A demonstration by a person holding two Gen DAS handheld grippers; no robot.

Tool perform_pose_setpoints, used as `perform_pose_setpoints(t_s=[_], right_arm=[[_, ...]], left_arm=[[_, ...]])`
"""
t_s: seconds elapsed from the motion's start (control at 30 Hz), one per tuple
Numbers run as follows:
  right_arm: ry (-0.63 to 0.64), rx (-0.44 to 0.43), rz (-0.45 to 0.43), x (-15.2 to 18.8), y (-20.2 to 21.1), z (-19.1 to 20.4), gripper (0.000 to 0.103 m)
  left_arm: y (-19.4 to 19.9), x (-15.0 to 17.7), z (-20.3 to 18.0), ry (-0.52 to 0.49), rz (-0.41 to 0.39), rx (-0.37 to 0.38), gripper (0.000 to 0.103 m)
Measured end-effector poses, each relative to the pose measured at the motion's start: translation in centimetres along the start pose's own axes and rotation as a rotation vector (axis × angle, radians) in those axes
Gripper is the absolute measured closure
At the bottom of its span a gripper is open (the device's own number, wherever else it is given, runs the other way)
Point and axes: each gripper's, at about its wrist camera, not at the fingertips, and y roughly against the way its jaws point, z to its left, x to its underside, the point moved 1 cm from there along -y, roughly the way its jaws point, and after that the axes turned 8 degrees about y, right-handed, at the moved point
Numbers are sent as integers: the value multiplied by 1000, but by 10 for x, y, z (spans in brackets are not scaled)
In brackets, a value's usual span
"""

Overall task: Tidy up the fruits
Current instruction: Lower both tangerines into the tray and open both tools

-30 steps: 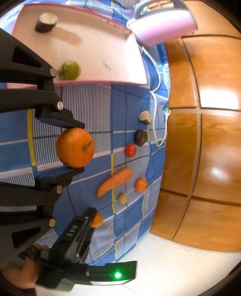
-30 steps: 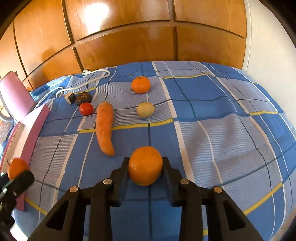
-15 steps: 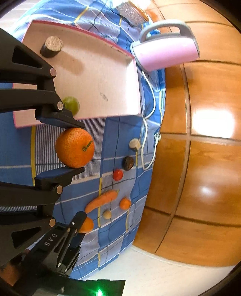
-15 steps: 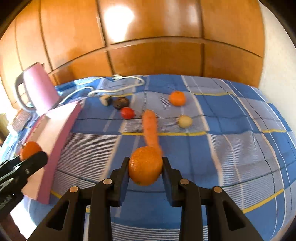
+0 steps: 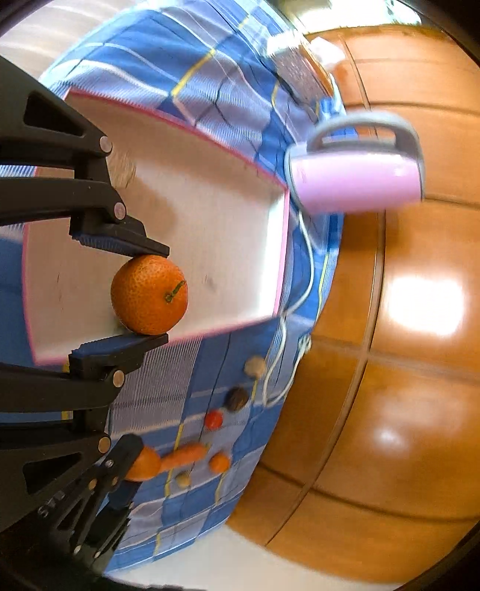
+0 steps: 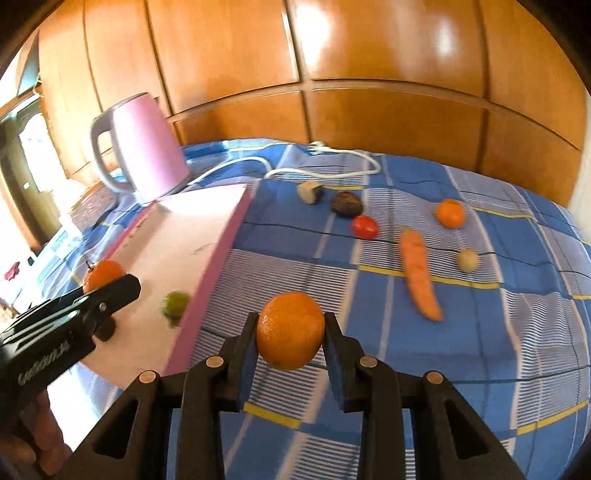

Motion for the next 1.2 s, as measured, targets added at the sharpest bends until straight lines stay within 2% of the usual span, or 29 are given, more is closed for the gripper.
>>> perform_pose_setpoints(t_s=[0.27, 0.5, 0.67, 0.9, 1.13, 1.2], right_arm=[[61, -109, 7, -27, -16, 38, 70], [108, -168, 8, -60, -38, 72, 70], [129, -196, -1, -77, -47, 92, 68], [131, -175, -18, -72, -46, 99, 53], [113, -114, -33, -53, -33, 89, 52], [105, -93, -42, -48, -29, 85, 47]], left_arm=[[-8, -27, 55, 110, -25, -95, 64], [-6, -32, 70, 114, -39, -126, 63], [1, -33, 72, 115, -70, -143, 48], [6, -31, 83, 165, -62, -157, 43], [9, -25, 83, 176, -54, -156, 43], [9, -23, 80, 169, -49, -161, 43]])
